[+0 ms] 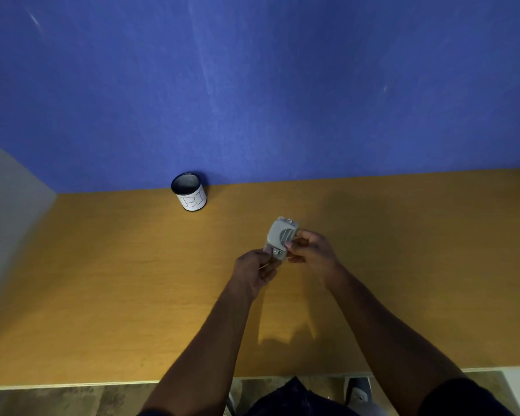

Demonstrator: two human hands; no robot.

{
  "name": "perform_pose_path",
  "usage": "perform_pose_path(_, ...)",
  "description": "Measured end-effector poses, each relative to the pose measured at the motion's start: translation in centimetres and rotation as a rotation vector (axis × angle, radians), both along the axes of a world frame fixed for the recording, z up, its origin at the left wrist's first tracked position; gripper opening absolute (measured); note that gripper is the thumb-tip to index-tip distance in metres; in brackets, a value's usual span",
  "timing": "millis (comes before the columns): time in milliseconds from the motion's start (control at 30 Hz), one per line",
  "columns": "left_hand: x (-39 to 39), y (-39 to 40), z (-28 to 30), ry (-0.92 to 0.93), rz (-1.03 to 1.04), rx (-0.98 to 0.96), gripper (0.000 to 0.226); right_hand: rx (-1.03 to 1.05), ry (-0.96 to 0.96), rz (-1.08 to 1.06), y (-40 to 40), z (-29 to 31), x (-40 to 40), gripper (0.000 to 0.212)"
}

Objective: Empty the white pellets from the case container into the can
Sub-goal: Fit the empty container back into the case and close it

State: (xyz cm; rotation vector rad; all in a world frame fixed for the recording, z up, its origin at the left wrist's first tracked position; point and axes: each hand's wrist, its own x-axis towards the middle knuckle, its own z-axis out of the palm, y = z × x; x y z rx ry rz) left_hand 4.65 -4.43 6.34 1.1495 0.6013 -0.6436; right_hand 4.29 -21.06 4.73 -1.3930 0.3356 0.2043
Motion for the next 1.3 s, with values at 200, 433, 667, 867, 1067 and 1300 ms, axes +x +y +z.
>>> perform_pose_path(200,-0.6,-0.7,-0.3,-0.059,-0.051,0.16,0.013,-0.083,0.065,-0.002,0.3,0.0,-0.2,0.021)
perform_pose_path(433,-0.9,-0.8,-0.6,-0.083,-0.016,0.103,0.013,-0.026,0.106,0.01,0.0,0.1,0.1,0.024)
perform_pose_path(667,-0.6,-1.0,-0.5,-0.033,0.078,-0.042,0.003,-0.039,0.001,0.136,0.5,-0.1,-0.8,0.032)
perform_pose_path(867,-0.5,-1.3,-0.4,-0.03,0.079,-0.013,0.009,-0.019,-0.072,0.078,0.6,-0.2,-1.2,0.033)
perform_pose_path(1067,-0.6,-1.7,-0.7,-0.044,0.12,0.06,0.01,0.081,-0.078,0.066,0.3,-0.2,-1.5,0.037)
perform_pose_path(1300,-0.9,-1.5,-0.7,-0.101,0.084,0.028,0.024,0.043,-0.151,0.054,-0.1,-0.9,-1.9,0.037)
